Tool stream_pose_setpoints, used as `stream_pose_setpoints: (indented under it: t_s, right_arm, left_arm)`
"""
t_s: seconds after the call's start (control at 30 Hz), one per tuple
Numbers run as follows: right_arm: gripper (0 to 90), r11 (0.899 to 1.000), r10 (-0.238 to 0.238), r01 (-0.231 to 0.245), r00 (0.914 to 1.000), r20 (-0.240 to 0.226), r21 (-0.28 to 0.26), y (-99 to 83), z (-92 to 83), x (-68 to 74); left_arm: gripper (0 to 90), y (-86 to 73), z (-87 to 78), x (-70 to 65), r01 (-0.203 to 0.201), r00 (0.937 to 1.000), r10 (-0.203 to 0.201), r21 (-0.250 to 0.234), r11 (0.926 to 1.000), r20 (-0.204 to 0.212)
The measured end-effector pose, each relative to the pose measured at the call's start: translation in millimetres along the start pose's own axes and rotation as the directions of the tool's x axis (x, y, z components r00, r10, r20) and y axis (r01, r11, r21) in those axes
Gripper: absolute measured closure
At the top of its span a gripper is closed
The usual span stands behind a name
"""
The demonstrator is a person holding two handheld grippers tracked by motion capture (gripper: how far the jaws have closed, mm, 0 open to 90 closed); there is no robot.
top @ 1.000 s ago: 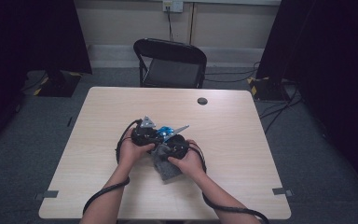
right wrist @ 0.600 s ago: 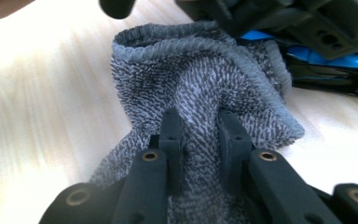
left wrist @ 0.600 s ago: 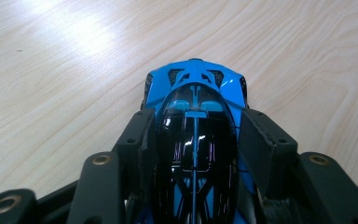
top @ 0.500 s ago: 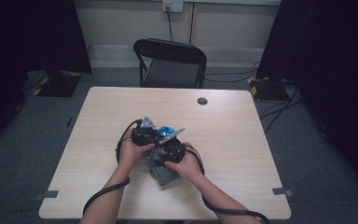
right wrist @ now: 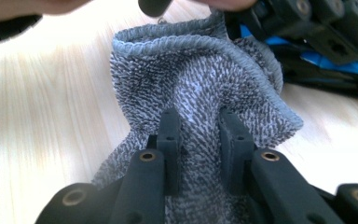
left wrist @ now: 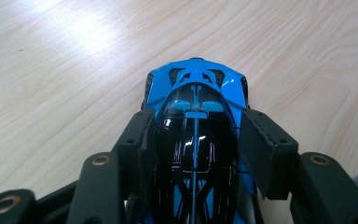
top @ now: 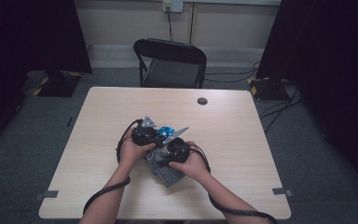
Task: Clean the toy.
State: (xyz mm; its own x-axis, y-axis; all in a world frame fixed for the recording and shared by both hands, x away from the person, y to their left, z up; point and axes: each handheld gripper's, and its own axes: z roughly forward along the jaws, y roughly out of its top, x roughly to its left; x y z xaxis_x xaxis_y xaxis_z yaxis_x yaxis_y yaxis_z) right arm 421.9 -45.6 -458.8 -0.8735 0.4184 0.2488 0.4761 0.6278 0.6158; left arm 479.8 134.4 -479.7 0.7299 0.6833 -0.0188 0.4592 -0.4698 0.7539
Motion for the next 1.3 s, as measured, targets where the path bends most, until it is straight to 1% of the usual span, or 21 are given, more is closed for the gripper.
stream_pose_setpoints:
  t_s: [0.03, 0.07, 0.1, 0.13, 0.2, 0.27, 0.33, 0.37, 0.47, 0.5, 0.53, 0.7, 0.73, 0.83, 0.9, 1.0, 1.03, 1.1, 1.17, 1.23, 1.3]
  right_arm:
    - [73.3, 1.0, -0.002, 0.002, 1.0, 0.002, -0.002, -1.4, -1.4, -1.0]
    - [73.2, 1.0, -0.001, 0.001, 1.0, 0.001, -0.001, -2.8, -3.3, -2.0]
    - [73.2, 1.0, -0.003, 0.003, 1.0, 0.001, 0.002, -4.1, -5.2, -2.9]
    - [73.1, 1.0, 0.0, 0.0, 1.0, 0.001, 0.005, -5.5, -7.2, -3.3]
    - [72.7, 1.0, -0.004, 0.003, 1.0, 0.006, 0.004, -8.6, -10.9, -4.4]
    - [72.1, 1.0, -0.011, 0.011, 0.9999, 0.011, 0.006, -11.8, -14.3, -5.5]
    - [71.4, 1.0, -0.008, 0.008, 0.9999, 0.011, 0.007, -15.3, -16.7, -6.7]
    - [71.1, 1.0, -0.006, 0.006, 0.9999, 0.01, 0.007, -17.2, -17.7, -7.9]
    - [69.5, 1.0, -0.006, 0.006, 0.9999, 0.014, 0.01, -22.1, -19.4, -9.9]
    - [68.0, 1.0, -0.007, 0.006, 0.9998, 0.021, 0.013, -24.0, -19.8, -10.1]
    - [67.5, 1.0, -0.008, 0.007, 0.9997, 0.023, 0.012, -25.1, -20.1, -10.2]
    - [58.9, 1.0, -0.018, 0.017, 0.9994, 0.03, 0.007, -30.8, -24.3, -12.0]
    - [56.9, 1.0, -0.019, 0.019, 0.9993, 0.031, 0.005, -31.7, -25.7, -12.7]
    - [47.5, 0.999, -0.008, 0.009, 0.9995, 0.031, -0.034, -34.6, -31.2, -14.8]
    - [45.2, 0.999, -0.006, 0.007, 0.9994, 0.033, -0.045, -36.4, -35.7, -16.2]
    - [39.4, 0.998, -0.009, 0.013, 0.9984, 0.055, -0.067, -38.9, -42.6, -17.2]
    - [39.2, 0.998, -0.008, 0.012, 0.9983, 0.058, -0.068, -40.1, -44.8, -17.0]
    - [38.3, 0.997, -0.009, 0.014, 0.9981, 0.061, -0.074, -44.4, -48.8, -16.6]
    - [37.8, 0.997, 0.002, 0.003, 0.998, 0.063, -0.077, -50.4, -52.8, -16.6]
    - [37.5, 0.997, 0.028, -0.023, 0.9973, 0.067, -0.079, -58.7, -58.1, -17.2]
    - [37.6, 0.996, 0.034, -0.028, 0.9968, 0.072, -0.083, -67.3, -63.8, -17.1]
  left_arm:
    - [46.5, 0.3, 0.1, 0.2, -0.004, 1.0, 0.004, 0.003, 1.0, 0.001]
    - [45.6, 0.7, 0.2, 0.8, -0.018, 0.9998, 0.018, 0.007, 0.9998, -0.002]
    - [44.9, 0.9, 0.6, 0.7, -0.015, 0.9999, 0.015, 0.006, 0.9999, -0.001]
    - [43.6, 1.6, 0.5, 0.9, -0.014, 0.9999, 0.014, 0.017, 0.9998, -0.002]
    - [42.0, 2.3, 0.5, 2.1, -0.027, 0.9996, 0.027, 0.016, 0.9995, -0.009]
    - [41.5, 3.7, -0.2, 2.9, -0.017, 0.9998, 0.017, -0.005, 0.9998, -0.005]
    - [41.1, 7.1, -2.5, 3.3, -0.016, 0.9999, 0.016, -0.006, 0.9999, -0.003]
    - [41.2, 9.1, -4.4, 3.4, -0.02, 0.9998, 0.02, -0.007, 0.9998, 0.003]
    - [41.2, 15.6, -10.1, 0.8, -0.006, 0.9996, 0.006, -0.015, 0.9999, 0.027]
    - [41.4, 16.8, -11.6, 0.1, -0.009, 0.9994, 0.009, -0.016, 0.9998, 0.033]
    - [41.5, 17.8, -13.2, -2.3, 0.002, 0.999, -0.001, -0.017, 0.9999, 0.045]
    - [41.7, 17.3, -20.6, -12.2, -0.021, 0.9968, 0.022, -0.024, 0.9995, 0.077]
    - [41.9, 16.7, -21.9, -14.2, -0.023, 0.996, 0.025, -0.028, 0.9994, 0.086]
    - [42.1, 14.8, -25.7, -19.7, -0.032, 0.9935, 0.036, -0.036, 0.9988, 0.108]
    - [42.3, 14.7, -27.9, -23.1, -0.041, 0.9912, 0.046, -0.043, 0.9982, 0.124]
    - [43.0, 16.6, -32.0, -29.2, -0.051, 0.9872, 0.059, -0.06, 0.9969, 0.148]
    - [43.1, 17.1, -33.0, -30.8, -0.056, 0.9862, 0.065, -0.06, 0.9966, 0.152]
    - [43.6, 17.6, -34.4, -37.7, -0.065, 0.9808, 0.077, -0.068, 0.9956, 0.179]
    - [43.6, 17.0, -34.5, -43.2, -0.082, 0.9766, 0.092, -0.062, 0.9947, 0.194]
    - [43.6, 15.1, -33.5, -49.9, -0.098, 0.9723, 0.107, -0.052, 0.9939, 0.208]
    - [43.9, 13.3, -33.3, -54.5, -0.102, 0.9698, 0.113, -0.058, 0.9931, 0.216]
